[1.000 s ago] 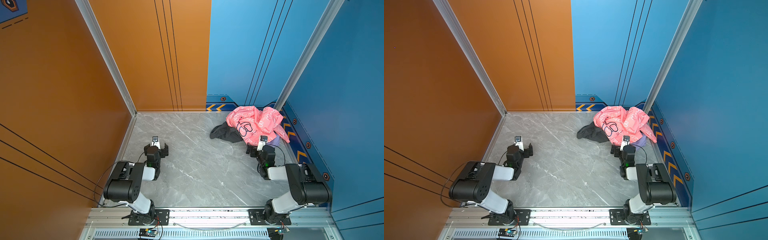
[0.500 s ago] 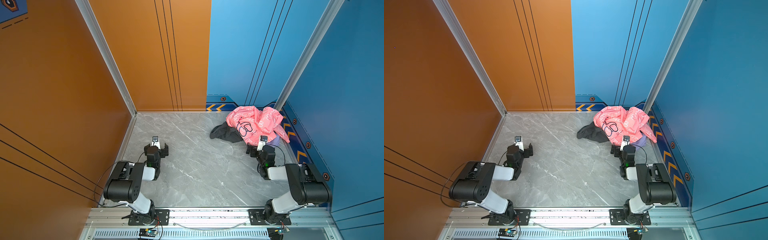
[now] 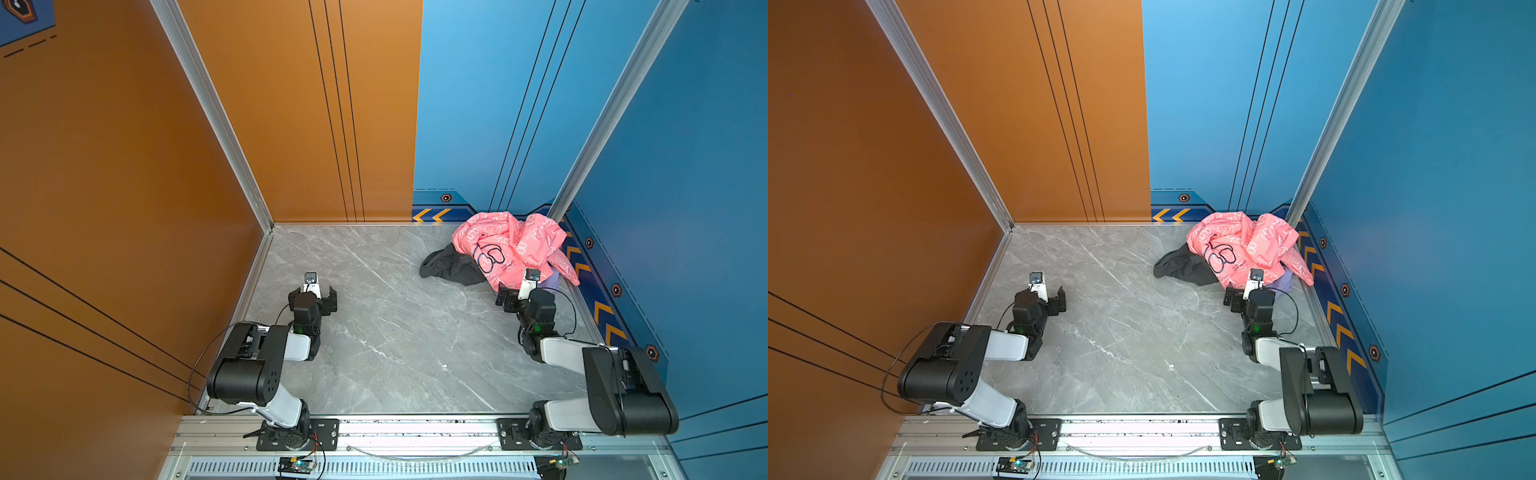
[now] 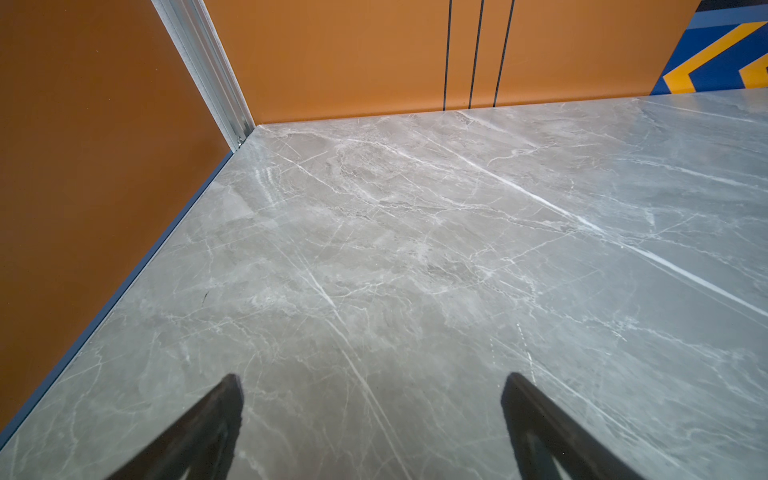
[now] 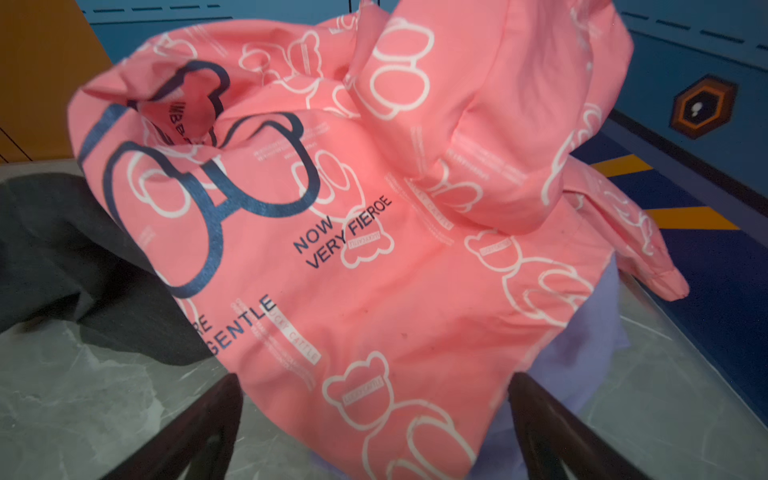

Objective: Pick out a specific cloth from the pile
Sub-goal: 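Reach the right gripper toward the lavender cloth under the pink jacket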

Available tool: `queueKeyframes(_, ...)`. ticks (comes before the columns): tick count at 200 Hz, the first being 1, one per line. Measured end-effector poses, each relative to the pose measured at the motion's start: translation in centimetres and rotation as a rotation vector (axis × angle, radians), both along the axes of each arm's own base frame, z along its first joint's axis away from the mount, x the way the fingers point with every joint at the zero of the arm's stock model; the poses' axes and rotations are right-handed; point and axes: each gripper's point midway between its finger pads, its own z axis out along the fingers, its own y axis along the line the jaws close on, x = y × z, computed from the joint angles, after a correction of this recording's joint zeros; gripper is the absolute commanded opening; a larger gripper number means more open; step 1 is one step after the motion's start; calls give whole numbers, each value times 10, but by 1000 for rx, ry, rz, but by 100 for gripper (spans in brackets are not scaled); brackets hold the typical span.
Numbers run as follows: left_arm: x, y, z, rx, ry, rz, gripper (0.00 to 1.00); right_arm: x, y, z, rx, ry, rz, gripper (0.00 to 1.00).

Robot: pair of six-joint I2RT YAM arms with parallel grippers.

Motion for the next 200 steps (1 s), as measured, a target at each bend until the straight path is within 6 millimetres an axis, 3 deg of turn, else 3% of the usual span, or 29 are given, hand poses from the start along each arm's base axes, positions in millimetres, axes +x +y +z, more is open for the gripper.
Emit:
queueKeyframes(31,-2,5,2,-4,2,30,98,-10,8,42,0,-55,12,100)
queueKeyframes(49,-7,7,18,-8,-19,44,98,-20,15,56,6,-64,27,100)
queueKeyframes(105,-34,5,144,-91,-257,27,98,-39,18,56,100,-21,15,100)
queueKeyframes(127,-42,-7,201,-105,-299,-59,98,-45,-1,46,199,7,-88,100)
queueKeyframes(138,-48,-16,216,-108,-310,-117,98,-48,-13,44,242,4,-143,100)
queueKeyframes(159,-58,-32,208,-115,-268,-211,98,-52,-34,39,329,-5,-233,100)
queueKeyframes(200,-66,-55,148,-151,-85,-306,98,-55,-58,10,479,53,-359,91)
